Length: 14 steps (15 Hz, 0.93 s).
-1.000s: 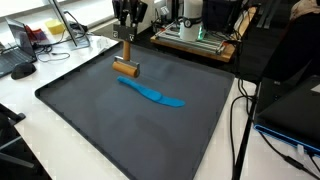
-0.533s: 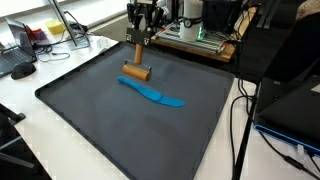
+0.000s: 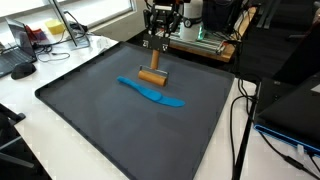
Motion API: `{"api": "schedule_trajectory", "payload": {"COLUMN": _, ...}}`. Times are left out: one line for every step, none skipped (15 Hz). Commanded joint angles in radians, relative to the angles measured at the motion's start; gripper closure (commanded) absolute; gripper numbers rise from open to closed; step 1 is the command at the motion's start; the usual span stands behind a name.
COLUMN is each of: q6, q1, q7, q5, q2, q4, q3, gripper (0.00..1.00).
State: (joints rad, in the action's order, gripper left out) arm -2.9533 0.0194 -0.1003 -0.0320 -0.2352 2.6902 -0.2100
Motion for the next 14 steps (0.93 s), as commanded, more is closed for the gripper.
{"api": "schedule_trajectory", "payload": {"q6": 0.002, "q1": -0.021, "q7": -0.010, "q5": -0.014, "q2": 0.000, "q4": 0.002, "q3": 0.022, "gripper": 0.53}}
{"api": "schedule_trajectory", "payload": {"q6": 0.002, "q1": -0.020, "q7": -0.010, "q5": -0.014, "q2": 0.000, "q4": 0.002, "q3": 0.023, "gripper": 0.53}}
{"api": "schedule_trajectory", "payload": {"q6": 0.002, "q1": -0.018, "q7": -0.010, "q5": -0.015, "q2": 0.000, "q4": 0.002, "q3": 0.023, "gripper": 0.53}}
{"api": "schedule_trajectory", "payload": {"q6": 0.002, "q1": -0.017, "q7": -0.010, "q5": -0.016, "q2": 0.000, "q4": 0.002, "q3": 0.023, "gripper": 0.53}}
{"api": "schedule_trajectory", "payload": {"q6": 0.000, "q1": 0.054, "q7": -0.065, "q5": -0.063, "q2": 0.000, "q4": -0.001, "q3": -0.048, "gripper": 0.78}}
{"api": "schedule_trajectory", "payload": {"q6": 0.000, "q1": 0.112, "q7": -0.133, "q5": -0.130, "q2": -0.007, "q4": -0.001, "q3": -0.097, "gripper": 0.78}}
{"api": "schedule_trajectory", "payload": {"q6": 0.001, "q1": 0.124, "q7": -0.161, "q5": -0.152, "q2": -0.008, "q4": -0.002, "q3": -0.119, "gripper": 0.78}}
{"api": "schedule_trajectory", "payload": {"q6": 0.013, "q1": 0.173, "q7": -0.223, "q5": -0.216, "q2": -0.019, "q4": -0.003, "q3": -0.166, "gripper": 0.78}}
{"api": "schedule_trajectory", "payload": {"q6": 0.009, "q1": 0.187, "q7": -0.259, "q5": -0.238, "q2": -0.024, "q4": -0.004, "q3": -0.192, "gripper": 0.78}}
{"api": "schedule_trajectory", "payload": {"q6": 0.011, "q1": 0.217, "q7": -0.310, "q5": -0.272, "q2": -0.032, "q4": -0.004, "q3": -0.227, "gripper": 0.78}}
{"api": "schedule_trajectory", "payload": {"q6": 0.009, "q1": 0.223, "q7": -0.340, "q5": -0.279, "q2": -0.033, "q4": -0.005, "q3": -0.247, "gripper": 0.78}}
{"api": "schedule_trajectory", "payload": {"q6": 0.010, "q1": 0.232, "q7": -0.367, "q5": -0.288, "q2": -0.034, "q4": -0.007, "q3": -0.270, "gripper": 0.78}}
{"api": "schedule_trajectory", "payload": {"q6": 0.009, "q1": 0.238, "q7": -0.398, "q5": -0.289, "q2": -0.037, "q4": -0.008, "q3": -0.292, "gripper": 0.78}}
{"api": "schedule_trajectory", "payload": {"q6": 0.008, "q1": 0.244, "q7": -0.425, "q5": -0.290, "q2": -0.042, "q4": -0.010, "q3": -0.315, "gripper": 0.78}}
